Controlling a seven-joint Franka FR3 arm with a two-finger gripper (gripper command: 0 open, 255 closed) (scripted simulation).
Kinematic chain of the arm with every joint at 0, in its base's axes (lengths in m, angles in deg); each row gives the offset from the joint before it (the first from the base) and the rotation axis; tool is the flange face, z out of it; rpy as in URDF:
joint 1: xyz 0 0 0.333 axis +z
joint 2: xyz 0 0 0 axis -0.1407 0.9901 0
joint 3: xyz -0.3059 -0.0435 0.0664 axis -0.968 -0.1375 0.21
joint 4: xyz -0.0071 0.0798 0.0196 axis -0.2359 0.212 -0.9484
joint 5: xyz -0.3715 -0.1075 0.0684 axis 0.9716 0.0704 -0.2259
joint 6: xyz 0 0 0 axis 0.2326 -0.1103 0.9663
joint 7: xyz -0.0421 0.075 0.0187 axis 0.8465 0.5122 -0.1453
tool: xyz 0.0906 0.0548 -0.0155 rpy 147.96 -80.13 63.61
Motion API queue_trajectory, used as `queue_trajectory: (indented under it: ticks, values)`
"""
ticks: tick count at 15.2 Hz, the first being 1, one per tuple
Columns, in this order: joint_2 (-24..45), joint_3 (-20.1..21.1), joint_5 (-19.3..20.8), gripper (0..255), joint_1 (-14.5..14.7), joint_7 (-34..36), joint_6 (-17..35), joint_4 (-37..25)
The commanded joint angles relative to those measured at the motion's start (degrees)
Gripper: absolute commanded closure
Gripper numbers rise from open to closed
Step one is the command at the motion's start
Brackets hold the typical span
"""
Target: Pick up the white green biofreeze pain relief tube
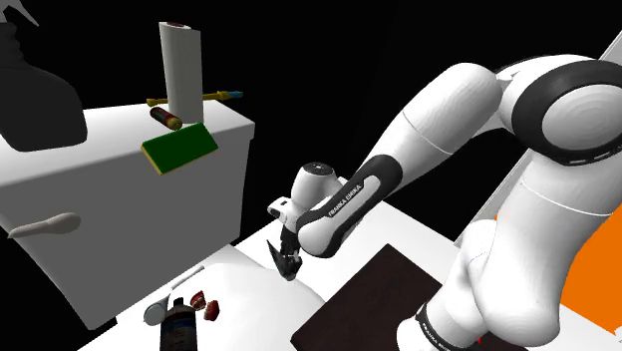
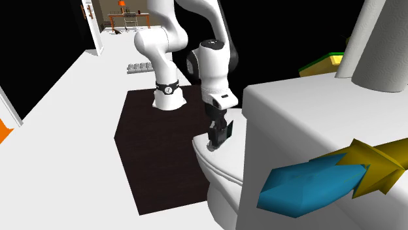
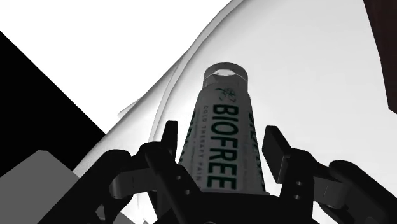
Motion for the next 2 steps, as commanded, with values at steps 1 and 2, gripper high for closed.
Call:
queue_trajectory:
  ticks: [1, 2]
  values:
    - [-1.3, -0.3, 0.7, 255, 0.1, 0.5, -1.0, 0.3]
    - [-1.3, -0.3, 0.7, 255, 0.1, 0.6, -1.0, 0.3]
